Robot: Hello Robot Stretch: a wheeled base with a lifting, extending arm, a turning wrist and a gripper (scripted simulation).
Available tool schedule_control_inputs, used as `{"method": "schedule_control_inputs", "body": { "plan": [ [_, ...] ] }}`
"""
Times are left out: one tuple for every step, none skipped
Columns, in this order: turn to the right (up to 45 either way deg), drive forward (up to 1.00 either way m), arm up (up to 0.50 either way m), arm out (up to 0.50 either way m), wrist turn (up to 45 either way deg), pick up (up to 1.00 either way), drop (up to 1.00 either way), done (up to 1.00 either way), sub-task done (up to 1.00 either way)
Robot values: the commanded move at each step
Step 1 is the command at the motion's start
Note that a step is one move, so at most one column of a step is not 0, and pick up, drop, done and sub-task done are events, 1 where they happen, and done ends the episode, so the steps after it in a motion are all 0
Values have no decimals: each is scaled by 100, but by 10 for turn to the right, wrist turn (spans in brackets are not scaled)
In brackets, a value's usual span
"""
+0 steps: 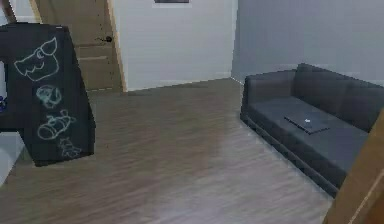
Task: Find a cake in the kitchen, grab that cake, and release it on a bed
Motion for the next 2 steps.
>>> {"method": "schedule_control_inputs", "body": {
  "plan": [
    [-360, 0, 0, 0, 0, 0, 0, 0, 0],
    [0, 65, 0, 0, 0, 0, 0, 0, 0]
  ]
}}
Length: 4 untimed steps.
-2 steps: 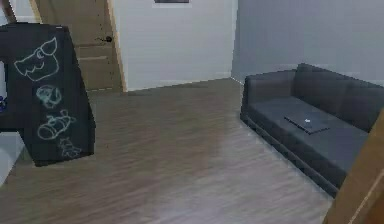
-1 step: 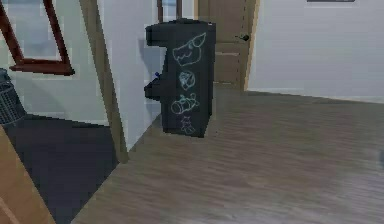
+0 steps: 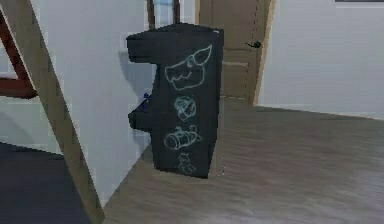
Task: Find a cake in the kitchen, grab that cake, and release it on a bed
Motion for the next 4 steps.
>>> {"method": "schedule_control_inputs", "body": {
  "plan": [
    [-450, 0, 0, 0, 0, 0, 0, 0, 0],
    [-60, 0, 0, 0, 0, 0, 0, 0, 0],
    [0, 80, 0, 0, 0, 0, 0, 0, 0],
    [-240, 0, 0, 0, 0, 0, 0, 0, 0]
  ]
}}
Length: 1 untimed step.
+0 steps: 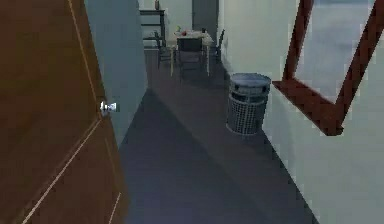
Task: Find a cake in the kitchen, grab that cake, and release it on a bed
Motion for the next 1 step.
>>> {"method": "schedule_control_inputs", "body": {
  "plan": [
    [0, 100, 0, 0, 0, 0, 0, 0, 0]
  ]
}}
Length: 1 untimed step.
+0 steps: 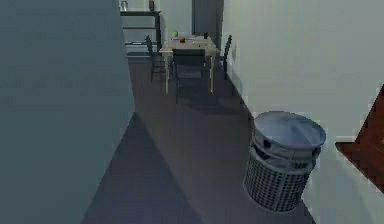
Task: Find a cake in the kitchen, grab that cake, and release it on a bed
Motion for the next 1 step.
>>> {"method": "schedule_control_inputs", "body": {
  "plan": [
    [0, 100, 0, 0, 0, 0, 0, 0, 0]
  ]
}}
